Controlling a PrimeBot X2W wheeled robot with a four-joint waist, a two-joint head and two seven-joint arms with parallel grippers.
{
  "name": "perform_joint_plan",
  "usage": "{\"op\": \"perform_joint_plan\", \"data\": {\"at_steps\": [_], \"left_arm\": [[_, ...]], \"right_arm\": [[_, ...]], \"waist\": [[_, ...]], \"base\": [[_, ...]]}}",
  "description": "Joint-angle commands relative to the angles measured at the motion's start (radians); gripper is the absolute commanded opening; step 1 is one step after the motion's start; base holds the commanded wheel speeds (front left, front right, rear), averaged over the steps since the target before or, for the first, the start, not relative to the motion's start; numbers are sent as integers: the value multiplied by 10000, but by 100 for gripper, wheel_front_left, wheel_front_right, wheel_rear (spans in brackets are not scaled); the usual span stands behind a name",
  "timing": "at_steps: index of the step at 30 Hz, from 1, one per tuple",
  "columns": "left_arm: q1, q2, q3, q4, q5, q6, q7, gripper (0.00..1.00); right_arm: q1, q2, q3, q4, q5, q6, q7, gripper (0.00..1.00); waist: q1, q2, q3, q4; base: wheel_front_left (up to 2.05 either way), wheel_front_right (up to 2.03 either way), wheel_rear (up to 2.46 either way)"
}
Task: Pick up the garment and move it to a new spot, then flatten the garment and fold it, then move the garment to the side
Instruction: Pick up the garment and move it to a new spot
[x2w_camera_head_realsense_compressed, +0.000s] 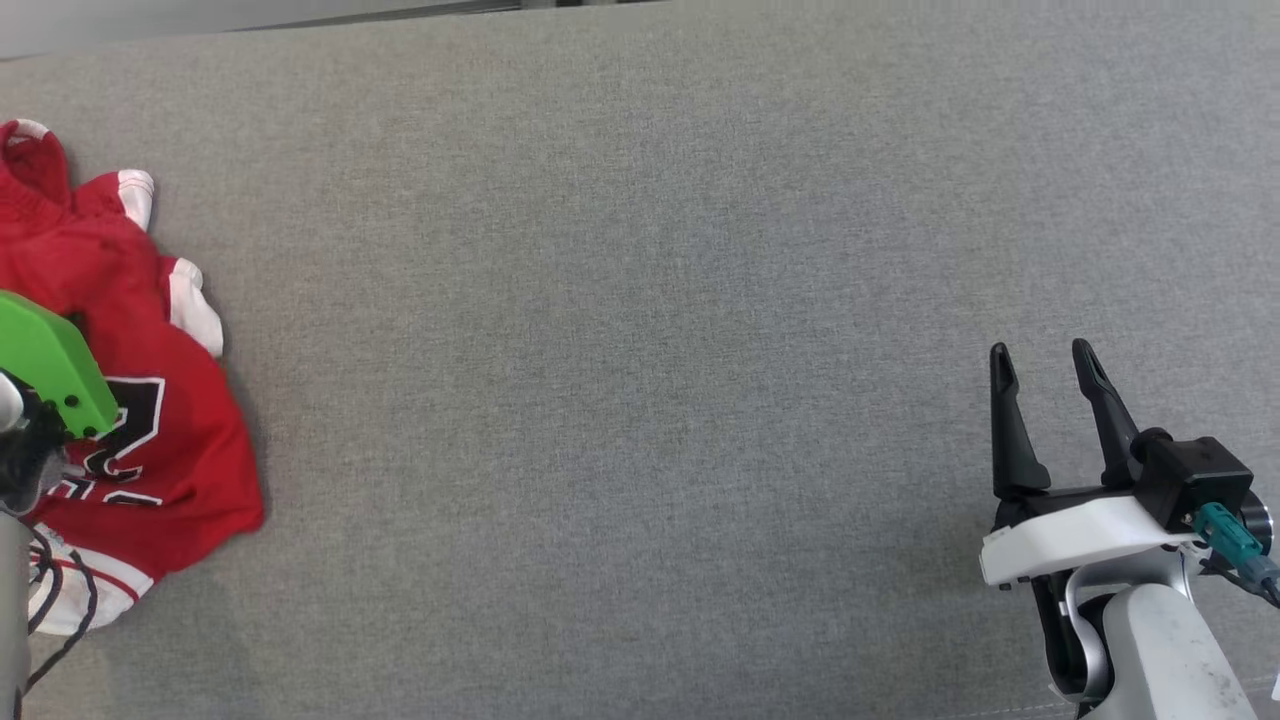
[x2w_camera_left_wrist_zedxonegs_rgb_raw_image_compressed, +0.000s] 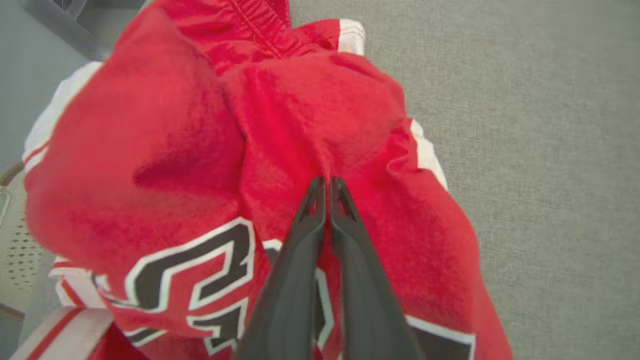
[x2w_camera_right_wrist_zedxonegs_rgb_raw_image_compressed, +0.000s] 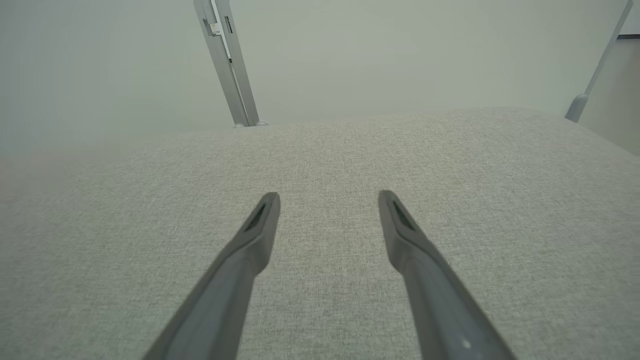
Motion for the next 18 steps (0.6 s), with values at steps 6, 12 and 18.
{"op": "perform_joint_plan", "data": {"at_steps": [6,12,18], "left_arm": [[-341,78,143,-1181,53,-57,-1750,0],[-689,34,94,-2598,319,82,-2843,0],[-1105,-103,-189,-4422,637,228,-3028,0]], "right_arm": [[168,-30,90,180,178,-3,-83,100],[295,-28,161,316,328,-3,-110,100],[358,-27,216,461,545,-3,-115,100]], "waist": [[0,0,-596,47],[0,0,-929,-148],[0,0,-1207,-657]], "base": [[0,0,0],[0,0,0],[0,0,0]]}}
